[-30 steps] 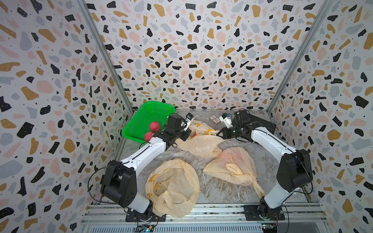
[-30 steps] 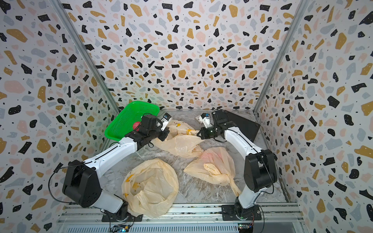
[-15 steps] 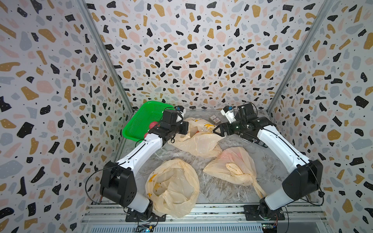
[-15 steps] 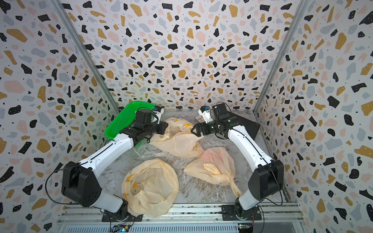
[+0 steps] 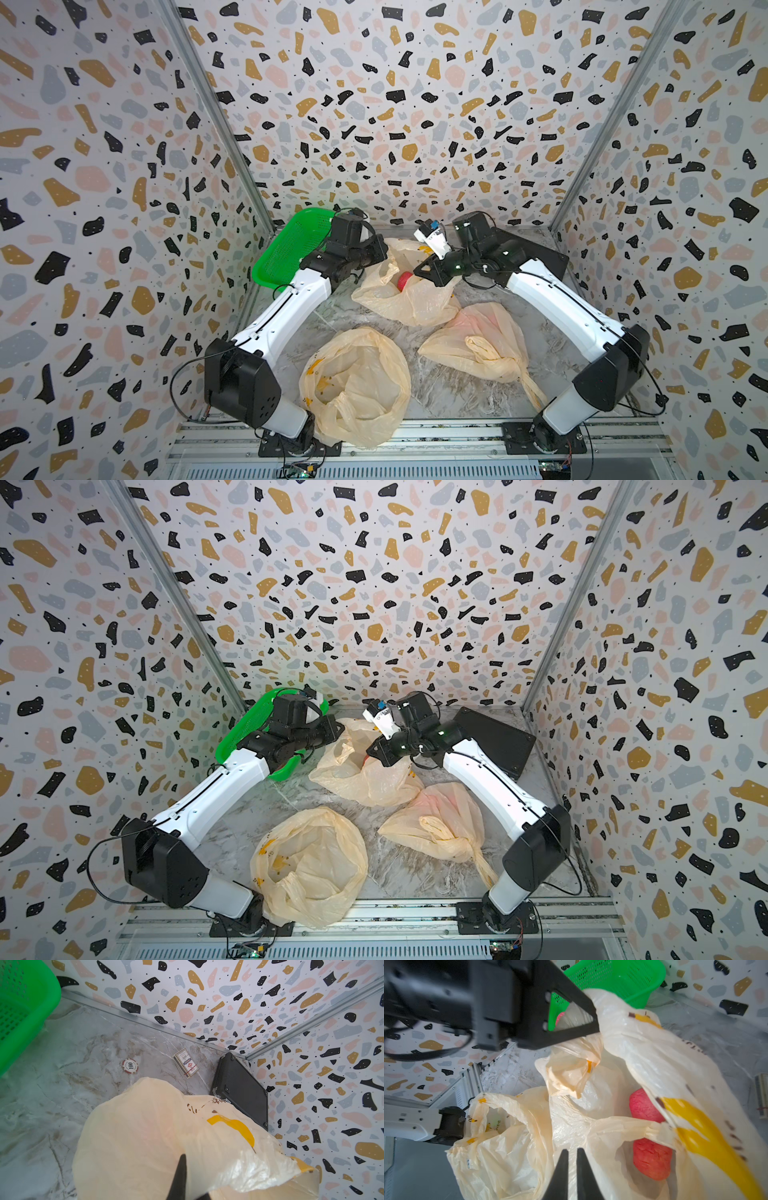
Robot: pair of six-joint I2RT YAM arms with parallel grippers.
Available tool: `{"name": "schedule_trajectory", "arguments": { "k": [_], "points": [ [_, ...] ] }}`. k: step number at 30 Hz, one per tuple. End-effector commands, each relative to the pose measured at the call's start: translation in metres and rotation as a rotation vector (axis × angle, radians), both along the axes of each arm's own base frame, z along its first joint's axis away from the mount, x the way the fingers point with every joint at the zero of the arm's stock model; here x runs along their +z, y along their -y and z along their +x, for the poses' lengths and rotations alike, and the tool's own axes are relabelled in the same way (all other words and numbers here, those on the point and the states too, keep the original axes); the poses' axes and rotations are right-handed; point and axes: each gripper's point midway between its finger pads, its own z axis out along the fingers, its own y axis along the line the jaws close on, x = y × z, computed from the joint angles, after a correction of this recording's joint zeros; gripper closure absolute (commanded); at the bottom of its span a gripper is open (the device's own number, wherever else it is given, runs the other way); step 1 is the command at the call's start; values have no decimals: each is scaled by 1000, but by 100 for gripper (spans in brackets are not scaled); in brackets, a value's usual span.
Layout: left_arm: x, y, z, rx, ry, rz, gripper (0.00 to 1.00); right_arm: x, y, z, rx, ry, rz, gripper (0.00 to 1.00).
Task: Untie the knot of a plastic bag & take out the apple
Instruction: Move the plastic bag to the center of the board.
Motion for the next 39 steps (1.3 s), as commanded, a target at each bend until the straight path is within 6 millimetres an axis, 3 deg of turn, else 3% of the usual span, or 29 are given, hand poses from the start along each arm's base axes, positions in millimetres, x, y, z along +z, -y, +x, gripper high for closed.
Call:
{"name": "schedule_trajectory", "arguments": {
  "k": [1,5,9,13,17,22,28,30,31,32,34,36,39],
  "points": [
    [28,-6,-8,43,2,-94,100,-27,-2,24,-38,43,-59,97],
    [32,-39,-12,159,12,-150,100,-73,23,46,-170,37,-213,100],
    [21,-93,-9,326,14,-186,100,-106,69,34,-272,-71,-302,100],
    [-10,-122,-5,417,-31,-223,100,-134,102,18,-307,-123,-405,100],
    [-47,-130,4,460,-66,-251,100,-162,131,32,-410,-190,-458,100],
    [-98,-136,-1,461,-142,-181,100,-180,149,57,-500,-241,-461,100],
    [-124,-131,-9,367,-164,-74,100,-187,135,63,-486,-308,-375,99],
    [-131,-123,-12,322,-178,-89,100,-193,129,62,-478,-345,-357,92],
    [-134,-117,-14,299,-174,-102,100,-197,128,60,-474,-366,-356,81],
    [-135,-111,-17,268,-166,-114,100,-199,126,59,-470,-378,-353,71],
    [-131,-102,-22,215,-139,-113,84,-194,123,60,-464,-377,-335,58],
    [-110,-95,-27,168,-48,-87,69,-184,120,60,-460,-369,-306,53],
    [-63,-94,-35,129,115,-20,50,-169,118,57,-453,-353,-280,47]
  ]
}}
